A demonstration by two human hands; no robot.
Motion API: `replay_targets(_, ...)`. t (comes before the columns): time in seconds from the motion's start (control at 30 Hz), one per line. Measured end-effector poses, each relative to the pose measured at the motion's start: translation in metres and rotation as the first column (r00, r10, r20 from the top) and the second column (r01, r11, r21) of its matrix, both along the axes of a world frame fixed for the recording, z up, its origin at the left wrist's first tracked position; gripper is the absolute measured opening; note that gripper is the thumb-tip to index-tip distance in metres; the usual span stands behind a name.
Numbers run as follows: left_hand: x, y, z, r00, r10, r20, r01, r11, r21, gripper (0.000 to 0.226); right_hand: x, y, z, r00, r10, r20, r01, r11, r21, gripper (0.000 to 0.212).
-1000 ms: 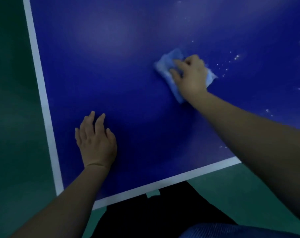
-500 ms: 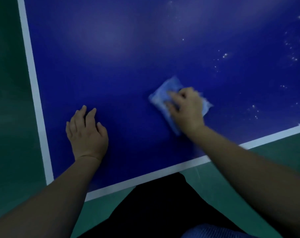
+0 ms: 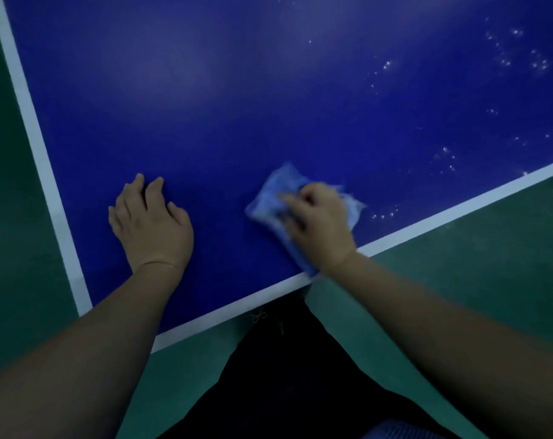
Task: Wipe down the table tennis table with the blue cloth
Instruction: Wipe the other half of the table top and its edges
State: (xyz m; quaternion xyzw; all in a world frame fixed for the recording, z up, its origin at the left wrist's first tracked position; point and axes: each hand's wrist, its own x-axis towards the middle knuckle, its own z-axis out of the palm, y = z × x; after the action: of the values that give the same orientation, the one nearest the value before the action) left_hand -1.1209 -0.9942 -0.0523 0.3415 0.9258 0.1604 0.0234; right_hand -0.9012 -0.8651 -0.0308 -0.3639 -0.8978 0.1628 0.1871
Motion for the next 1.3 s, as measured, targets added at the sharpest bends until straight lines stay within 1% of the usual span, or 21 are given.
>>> replay_targets(0.07,0.000,-0.001,0.000,1.000,0.001,-0.015,-0.001,1.000,-0.008,0.044,0.020,0.033,-0.001,0.966,-0.258,0.008,0.257,0.965,0.049,0.026)
replay_targets(0.13,0.000,0.000,0.001,1.000,-0.003,-0.019,0.003,1.000,-0.005,0.044,0.019,0.045,-0.002,0.849,-0.526,0.043,0.526,0.850,0.017,0.032)
replay_targets(0.17,0.000,0.001,0.002,1.000,-0.004,-0.020,0.004,1.000,0.000,0.044,0.011,0.039,-0.003,0.802,-0.595,0.058,0.596,0.803,0.006,0.033)
replay_targets(0.23,0.001,0.001,0.004,1.000,-0.005,-0.016,0.005,1.000,0.007,0.044,-0.012,0.013,-0.001,0.845,-0.535,0.008,0.535,0.845,-0.025,0.032)
replay_targets(0.3,0.001,0.000,0.003,1.000,-0.003,-0.009,0.003,1.000,0.010,0.045,-0.023,-0.020,-0.001,0.970,-0.241,-0.028,0.241,0.971,-0.003,0.028)
replay_targets(0.37,0.001,0.000,0.002,1.000,-0.005,-0.011,0.006,1.000,0.008,0.045,-0.009,-0.035,-0.003,1.000,-0.005,-0.005,0.004,1.000,-0.024,0.029)
replay_targets(0.4,0.000,0.000,0.002,1.000,-0.008,-0.015,0.008,1.000,0.006,0.044,0.003,-0.029,-0.003,1.000,0.029,-0.010,-0.029,0.999,-0.041,0.030)
replay_targets(0.47,-0.001,0.000,0.001,1.000,-0.005,-0.020,0.006,1.000,0.001,0.044,0.029,-0.001,-0.004,1.000,-0.018,0.000,0.018,1.000,-0.011,0.028)
replay_targets(0.57,0.000,-0.001,0.002,1.000,-0.007,-0.024,0.007,1.000,-0.006,0.045,0.070,0.060,-0.007,0.951,-0.309,0.009,0.307,0.948,0.086,0.028)
replay_targets(0.63,0.002,0.001,0.005,1.000,-0.013,-0.026,0.012,1.000,-0.011,0.045,0.082,0.084,-0.006,0.813,-0.581,0.034,0.580,0.814,0.032,0.032)
replay_targets(0.67,0.003,0.001,0.006,1.000,-0.012,-0.026,0.011,1.000,-0.018,0.045,0.079,0.083,-0.007,0.738,-0.672,0.062,0.672,0.740,0.021,0.034)
replay_targets(0.7,0.004,0.002,0.008,1.000,-0.010,-0.027,0.009,1.000,-0.026,0.045,0.072,0.075,-0.007,0.712,-0.698,0.080,0.699,0.715,0.025,0.033)
replay_targets(0.77,0.006,0.003,0.010,1.000,-0.003,-0.028,0.002,0.999,-0.048,0.045,0.054,0.045,-0.006,0.819,-0.574,0.033,0.573,0.819,0.023,0.030)
replay_targets(0.83,0.008,0.005,0.012,1.000,0.016,-0.021,-0.017,0.998,-0.066,0.045,0.052,0.019,-0.007,0.964,-0.266,-0.007,0.266,0.963,0.042,0.028)
replay_targets(0.9,0.016,0.009,0.015,0.998,0.053,-0.023,-0.055,0.996,-0.069,0.046,0.071,0.025,-0.008,0.995,-0.098,-0.016,0.099,0.995,0.027,0.030)
replay_targets(0.97,0.031,0.017,0.019,0.996,0.089,-0.020,-0.090,0.994,-0.059,0.048,0.093,0.057,-0.007,0.994,-0.108,-0.017,0.108,0.993,0.051,0.030)
replay_targets(1.07,0.061,0.042,0.021,0.996,0.088,0.005,-0.088,0.996,-0.035,0.050,0.125,0.127,-0.010,0.958,-0.287,0.016,0.284,0.954,0.096,0.032)
replay_targets(1.17,0.084,0.080,0.020,0.995,0.100,0.027,-0.099,0.995,-0.029,0.049,0.129,0.181,-0.010,0.817,-0.572,0.072,0.569,0.820,0.053,0.038)
replay_targets(1.2,0.089,0.093,0.020,0.994,0.109,0.031,-0.109,0.994,-0.029,0.049,0.122,0.182,-0.009,0.791,-0.606,0.084,0.603,0.796,0.055,0.037)
replay_targets(1.23,0.093,0.107,0.020,0.992,0.121,0.036,-0.120,0.992,-0.029,0.049,0.114,0.177,-0.008,0.818,-0.571,0.073,0.569,0.821,0.053,0.035)
replay_targets(1.3,0.099,0.130,0.019,0.986,0.159,0.052,-0.157,0.987,-0.032,0.048,0.105,0.157,-0.009,0.952,-0.303,0.043,0.302,0.953,0.033,0.031)
